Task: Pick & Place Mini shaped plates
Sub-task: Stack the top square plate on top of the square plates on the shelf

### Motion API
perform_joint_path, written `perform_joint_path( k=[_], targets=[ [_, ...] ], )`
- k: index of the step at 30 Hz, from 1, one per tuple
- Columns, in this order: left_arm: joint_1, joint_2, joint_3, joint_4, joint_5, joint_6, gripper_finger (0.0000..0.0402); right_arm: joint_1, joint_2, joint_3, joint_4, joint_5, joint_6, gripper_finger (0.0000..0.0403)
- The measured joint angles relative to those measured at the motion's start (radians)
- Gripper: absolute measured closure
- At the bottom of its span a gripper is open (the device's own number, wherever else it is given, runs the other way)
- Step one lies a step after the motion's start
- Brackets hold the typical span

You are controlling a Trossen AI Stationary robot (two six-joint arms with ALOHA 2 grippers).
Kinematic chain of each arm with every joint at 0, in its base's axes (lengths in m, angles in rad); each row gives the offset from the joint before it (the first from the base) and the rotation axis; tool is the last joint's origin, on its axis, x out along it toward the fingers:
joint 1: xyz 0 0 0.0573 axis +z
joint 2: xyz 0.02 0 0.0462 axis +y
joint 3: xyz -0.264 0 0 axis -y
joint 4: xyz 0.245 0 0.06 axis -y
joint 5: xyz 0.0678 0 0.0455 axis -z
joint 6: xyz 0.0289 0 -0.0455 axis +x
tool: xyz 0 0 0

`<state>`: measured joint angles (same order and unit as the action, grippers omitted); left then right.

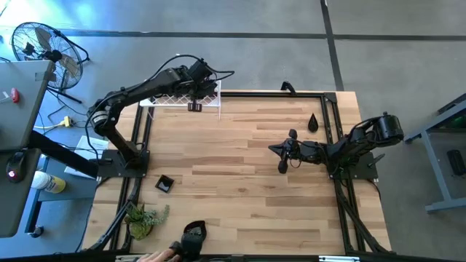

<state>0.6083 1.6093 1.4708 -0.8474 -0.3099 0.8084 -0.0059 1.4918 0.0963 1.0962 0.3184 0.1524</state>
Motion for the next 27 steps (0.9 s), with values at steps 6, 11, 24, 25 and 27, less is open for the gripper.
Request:
perform_joint_path(
  k=[6,11,24,25,27],
  targets=[
    [0.0,0.0,0.0,0.002,0.0,0.022,0.0395,0.0,0.0,0.0,0.0,0.0,0.0,0.0401],
    [-0.001,0.0,0.0,0.003,0.0,0.022,0.04,0.0,0.0,0.0,0.0,0.0,0.0,0.0397],
    [-0.035,-0.002,0.001,-0.005,-0.066,0.033,0.0401,0.0,0.0,0.0,0.0,0.0,0.0,0.0397],
    [-0.035,-0.002,0.001,-0.008,-0.068,0.033,0.0401,0.0,0.0,0.0,0.0,0.0,0.0,0.0397],
    [-0.035,-0.002,0.001,-0.007,-0.072,0.033,0.0401,0.0,0.0,0.0,0.0,0.0,0.0,0.0398]
  ],
)
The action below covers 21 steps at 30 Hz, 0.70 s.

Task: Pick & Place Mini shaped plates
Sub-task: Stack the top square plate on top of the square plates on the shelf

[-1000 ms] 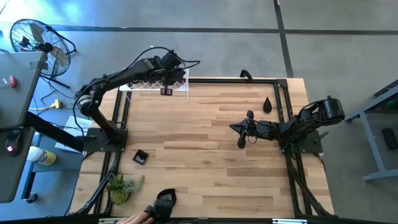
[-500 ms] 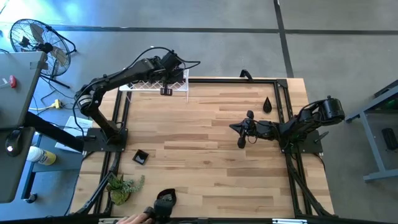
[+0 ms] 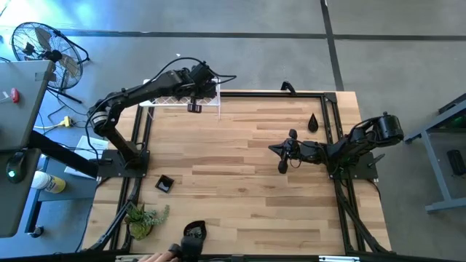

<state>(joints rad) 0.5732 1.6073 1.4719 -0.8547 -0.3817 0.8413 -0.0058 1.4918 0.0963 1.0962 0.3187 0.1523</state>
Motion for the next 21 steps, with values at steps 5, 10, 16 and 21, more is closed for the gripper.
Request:
perform_joint_path(
  k=[5,10,16,21],
  targets=[
    [0.0,0.0,0.0,0.0,-0.029,0.0,0.0401,0.0,0.0,0.0,0.0,0.0,0.0,0.0401],
    [0.0,-0.002,0.0,0.0,-0.029,0.0,0.0401,0.0,0.0,0.0,0.0,0.0,0.0,0.0397],
    [-0.006,-0.016,0.001,0.001,-0.023,0.008,0.0401,0.0,0.0,0.0,0.0,0.0,-0.001,0.0401],
    [-0.006,-0.025,0.001,0.016,-0.022,0.001,0.0401,0.0,0.0,0.0,0.0,0.0,-0.003,0.0398]
  ],
)
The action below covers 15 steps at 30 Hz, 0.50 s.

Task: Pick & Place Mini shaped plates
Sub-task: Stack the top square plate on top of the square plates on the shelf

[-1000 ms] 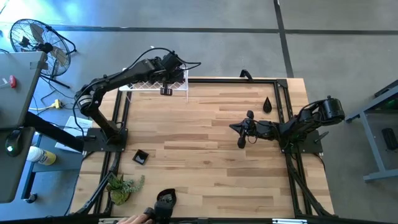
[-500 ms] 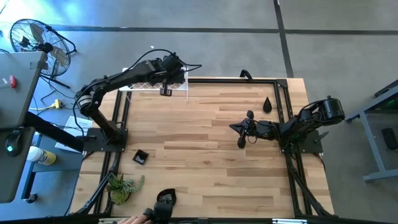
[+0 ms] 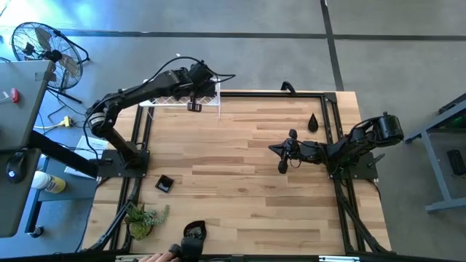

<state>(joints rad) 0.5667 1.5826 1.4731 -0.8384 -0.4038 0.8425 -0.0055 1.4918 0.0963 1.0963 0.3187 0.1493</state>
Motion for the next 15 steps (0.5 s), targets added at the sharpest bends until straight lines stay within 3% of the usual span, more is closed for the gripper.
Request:
perform_joint_path(
  k=[6,15],
  targets=[
    [0.0,0.001,0.0,0.077,-0.004,0.021,0.0401,0.0,0.0,0.0,0.0,0.0,0.001,0.0399],
    [0.002,0.002,0.0,0.064,0.024,0.025,0.04,0.0,0.0,0.0,0.0,0.0,0.002,0.0396]
  ],
)
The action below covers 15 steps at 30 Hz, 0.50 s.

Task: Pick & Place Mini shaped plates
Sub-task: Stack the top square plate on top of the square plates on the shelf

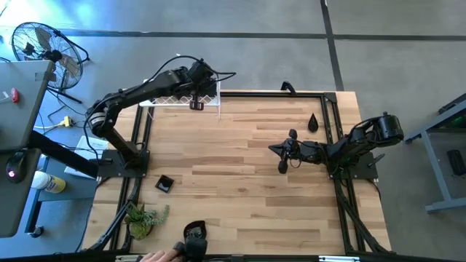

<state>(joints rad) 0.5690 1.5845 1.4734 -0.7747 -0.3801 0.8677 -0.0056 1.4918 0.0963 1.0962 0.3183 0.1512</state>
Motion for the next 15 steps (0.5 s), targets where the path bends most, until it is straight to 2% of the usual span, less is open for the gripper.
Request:
perform_joint_path(
  k=[4,12,15],
  targets=[
    [0.0,0.001,0.0,0.002,-0.001,0.0,0.0388,0.0,0.0,0.0,0.0,-0.013,0.001,0.0399],
    [0.0,0.003,0.0,0.002,-0.013,-0.021,0.0315,0.0,0.0,0.0,0.0,-0.014,0.001,0.0398],
    [-0.008,0.003,0.0,0.001,-0.03,-0.047,0.0308,0.0,0.0,0.0,0.0,-0.014,0.001,0.0397]
  ],
)
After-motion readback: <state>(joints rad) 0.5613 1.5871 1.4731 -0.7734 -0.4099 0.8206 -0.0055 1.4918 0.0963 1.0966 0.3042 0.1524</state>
